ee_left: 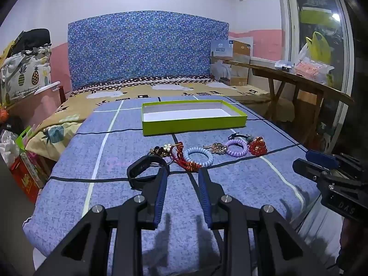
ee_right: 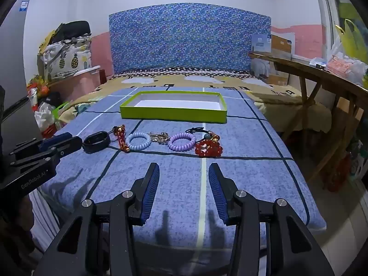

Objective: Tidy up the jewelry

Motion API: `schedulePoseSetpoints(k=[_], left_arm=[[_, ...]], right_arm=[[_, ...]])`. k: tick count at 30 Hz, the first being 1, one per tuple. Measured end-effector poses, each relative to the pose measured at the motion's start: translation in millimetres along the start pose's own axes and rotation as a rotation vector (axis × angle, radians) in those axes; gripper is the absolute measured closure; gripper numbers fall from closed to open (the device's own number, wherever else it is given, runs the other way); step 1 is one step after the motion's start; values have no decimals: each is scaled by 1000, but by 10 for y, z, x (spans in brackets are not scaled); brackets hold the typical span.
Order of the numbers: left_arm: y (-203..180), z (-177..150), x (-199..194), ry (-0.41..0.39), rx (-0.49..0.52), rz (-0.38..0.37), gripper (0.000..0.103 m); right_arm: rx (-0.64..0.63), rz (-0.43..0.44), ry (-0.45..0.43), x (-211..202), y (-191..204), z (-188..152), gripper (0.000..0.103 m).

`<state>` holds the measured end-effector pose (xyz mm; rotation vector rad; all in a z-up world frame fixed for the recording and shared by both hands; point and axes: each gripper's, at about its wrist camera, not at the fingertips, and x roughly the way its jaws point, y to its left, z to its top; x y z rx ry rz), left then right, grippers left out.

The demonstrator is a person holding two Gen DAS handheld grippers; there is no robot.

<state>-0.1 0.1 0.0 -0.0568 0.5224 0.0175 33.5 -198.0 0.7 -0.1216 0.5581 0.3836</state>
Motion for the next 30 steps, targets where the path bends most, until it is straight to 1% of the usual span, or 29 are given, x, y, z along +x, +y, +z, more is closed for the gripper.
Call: schedulePoseSetpoints(k=[3, 10, 13, 20, 30], left_arm=[[-6, 0, -3, 0, 8, 2, 74], [44, -3, -23, -5, -16, -3, 73], [50, -18, -23, -5, -16, -12, 69], [17, -30, -50, -21, 4, -8, 69], [7, -56, -41, -20, -3, -7, 69]], right_arm=[[-3, 0, 2, 1, 2, 0, 58], [1, 4, 0, 0, -4, -2, 58], [2, 5, -2, -7, -12, -2, 58], [0, 4, 1, -12, -5, 2, 58], [-1, 3, -1, -15, -1, 2, 58]])
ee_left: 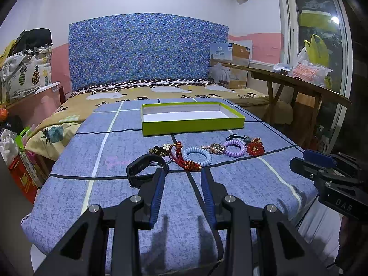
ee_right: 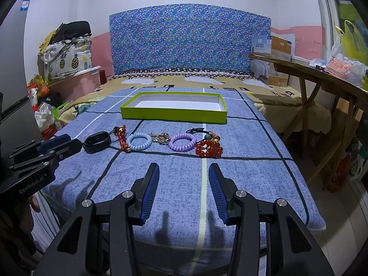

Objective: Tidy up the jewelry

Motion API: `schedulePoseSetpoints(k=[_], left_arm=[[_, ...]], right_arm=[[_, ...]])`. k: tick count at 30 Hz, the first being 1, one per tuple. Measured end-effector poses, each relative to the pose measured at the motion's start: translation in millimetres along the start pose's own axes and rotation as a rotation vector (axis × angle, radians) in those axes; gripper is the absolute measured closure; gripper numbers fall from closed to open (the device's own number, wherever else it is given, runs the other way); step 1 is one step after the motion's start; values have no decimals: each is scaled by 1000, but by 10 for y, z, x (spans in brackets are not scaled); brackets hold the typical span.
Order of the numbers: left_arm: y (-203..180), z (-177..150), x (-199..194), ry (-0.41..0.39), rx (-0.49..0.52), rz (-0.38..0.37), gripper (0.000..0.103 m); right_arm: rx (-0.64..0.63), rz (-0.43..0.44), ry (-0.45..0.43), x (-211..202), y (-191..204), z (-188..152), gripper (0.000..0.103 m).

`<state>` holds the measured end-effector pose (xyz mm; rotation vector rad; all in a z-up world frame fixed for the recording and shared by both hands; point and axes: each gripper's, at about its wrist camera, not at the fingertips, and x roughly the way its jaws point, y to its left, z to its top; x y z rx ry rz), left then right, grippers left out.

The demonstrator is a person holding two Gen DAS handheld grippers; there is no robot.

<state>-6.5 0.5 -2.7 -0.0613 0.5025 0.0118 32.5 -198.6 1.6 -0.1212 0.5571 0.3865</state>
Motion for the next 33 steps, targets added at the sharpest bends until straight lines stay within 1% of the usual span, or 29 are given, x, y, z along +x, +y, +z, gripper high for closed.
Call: schedulePoseSetpoints(k=[12, 33], left_arm=[[21, -9, -5, -1, -6, 3, 69], [51, 6, -22, 1, -25, 31, 69]], right_arm=[[0, -1, 0, -5, 8, -4, 58], [-2, -1, -1, 2, 21, 1, 58]])
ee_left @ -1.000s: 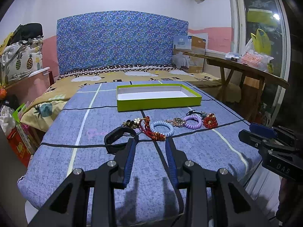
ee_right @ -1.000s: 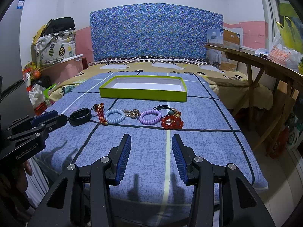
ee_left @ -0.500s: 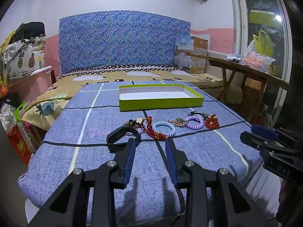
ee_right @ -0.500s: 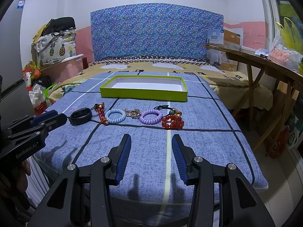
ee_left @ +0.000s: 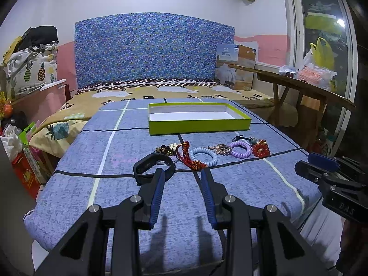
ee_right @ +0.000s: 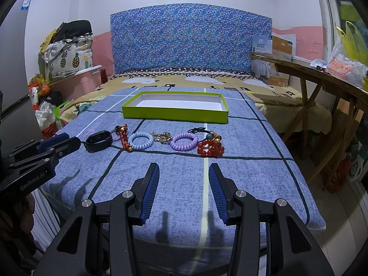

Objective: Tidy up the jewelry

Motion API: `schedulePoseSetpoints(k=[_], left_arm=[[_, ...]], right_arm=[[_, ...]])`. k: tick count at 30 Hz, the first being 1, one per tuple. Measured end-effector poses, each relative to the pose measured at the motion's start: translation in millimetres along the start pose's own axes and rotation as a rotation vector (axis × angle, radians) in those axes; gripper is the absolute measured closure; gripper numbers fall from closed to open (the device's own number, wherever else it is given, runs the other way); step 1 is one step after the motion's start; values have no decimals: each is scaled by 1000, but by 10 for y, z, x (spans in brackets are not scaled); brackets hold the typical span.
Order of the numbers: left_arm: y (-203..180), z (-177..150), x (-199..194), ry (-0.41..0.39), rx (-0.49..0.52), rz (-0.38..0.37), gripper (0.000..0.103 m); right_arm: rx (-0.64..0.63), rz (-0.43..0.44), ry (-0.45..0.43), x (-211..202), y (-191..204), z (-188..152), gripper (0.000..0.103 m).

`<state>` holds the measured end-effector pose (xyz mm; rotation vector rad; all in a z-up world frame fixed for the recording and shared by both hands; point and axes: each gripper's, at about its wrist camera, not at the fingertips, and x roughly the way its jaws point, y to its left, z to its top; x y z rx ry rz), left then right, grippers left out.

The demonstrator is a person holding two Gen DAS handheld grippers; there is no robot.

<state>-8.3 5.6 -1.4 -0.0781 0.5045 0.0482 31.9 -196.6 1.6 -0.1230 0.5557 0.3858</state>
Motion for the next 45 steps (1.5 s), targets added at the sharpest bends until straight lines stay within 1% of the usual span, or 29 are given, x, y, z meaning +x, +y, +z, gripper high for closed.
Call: schedulePoseSetpoints(k=[17, 34, 45], left_arm=[[32, 6, -2, -1, 4, 15, 69], [40, 3, -4, 1, 10, 15, 69], [64, 38, 92, 15, 23, 9, 69]], right_arm=[[-1, 0, 0, 7, -2, 1, 58], [-1, 0, 2, -3, 21, 26, 58], [0, 1, 7, -18, 22, 31, 58]])
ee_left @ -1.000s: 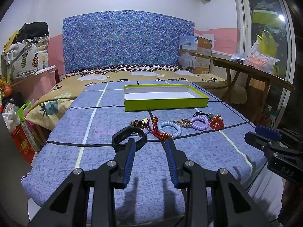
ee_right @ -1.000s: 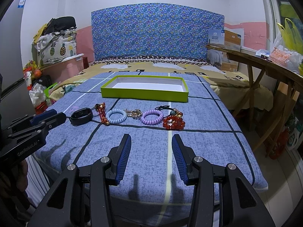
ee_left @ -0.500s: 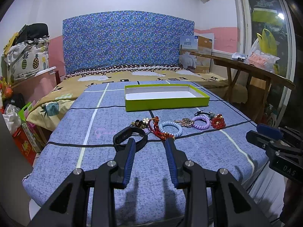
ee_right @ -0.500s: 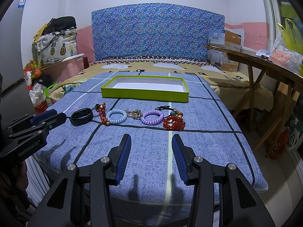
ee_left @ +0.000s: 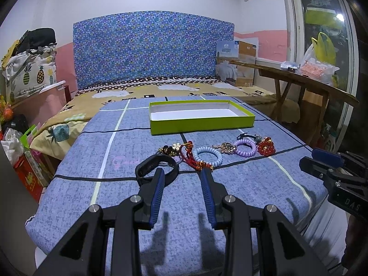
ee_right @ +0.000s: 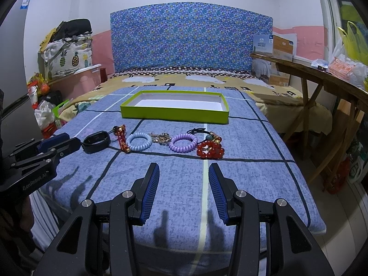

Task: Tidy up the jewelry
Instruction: 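Grasp the black band with the left tool while the right tool grasps the red bead bracelet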

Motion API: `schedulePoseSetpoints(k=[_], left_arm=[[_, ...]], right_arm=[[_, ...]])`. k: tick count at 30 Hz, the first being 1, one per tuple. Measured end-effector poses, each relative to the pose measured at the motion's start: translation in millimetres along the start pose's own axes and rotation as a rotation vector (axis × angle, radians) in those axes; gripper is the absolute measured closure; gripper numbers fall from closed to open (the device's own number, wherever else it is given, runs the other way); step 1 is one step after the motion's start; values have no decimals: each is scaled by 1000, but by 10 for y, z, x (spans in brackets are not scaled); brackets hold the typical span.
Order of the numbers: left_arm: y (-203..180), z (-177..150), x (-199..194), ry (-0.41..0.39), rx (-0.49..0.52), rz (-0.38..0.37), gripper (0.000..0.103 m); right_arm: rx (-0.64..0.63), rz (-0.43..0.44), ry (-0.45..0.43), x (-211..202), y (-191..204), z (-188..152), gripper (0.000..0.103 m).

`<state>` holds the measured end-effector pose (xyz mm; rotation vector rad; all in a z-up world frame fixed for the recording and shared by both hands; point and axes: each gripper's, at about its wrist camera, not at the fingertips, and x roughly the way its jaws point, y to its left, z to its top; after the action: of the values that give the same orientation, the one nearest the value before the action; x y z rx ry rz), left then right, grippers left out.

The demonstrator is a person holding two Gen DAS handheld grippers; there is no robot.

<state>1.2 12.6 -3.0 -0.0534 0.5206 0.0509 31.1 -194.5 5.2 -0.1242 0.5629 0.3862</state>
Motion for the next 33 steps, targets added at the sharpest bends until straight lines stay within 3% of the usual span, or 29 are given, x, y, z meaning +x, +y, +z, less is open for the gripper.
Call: schedulePoseSetpoints(k=[10, 19, 26, 33], left_arm=[[150, 104, 230, 37, -4, 44, 69], [322, 182, 592, 123, 8, 99, 69], [397, 170, 806, 190, 18, 125, 69], [406, 169, 946, 273, 17, 96, 69]], right_arm=[[-5, 10, 24, 332, -111, 101, 58], [12, 11, 69, 621, -249, 240, 58], [63, 9, 136, 912, -455, 311, 58], [123, 24, 236, 1233, -694, 375, 58]])
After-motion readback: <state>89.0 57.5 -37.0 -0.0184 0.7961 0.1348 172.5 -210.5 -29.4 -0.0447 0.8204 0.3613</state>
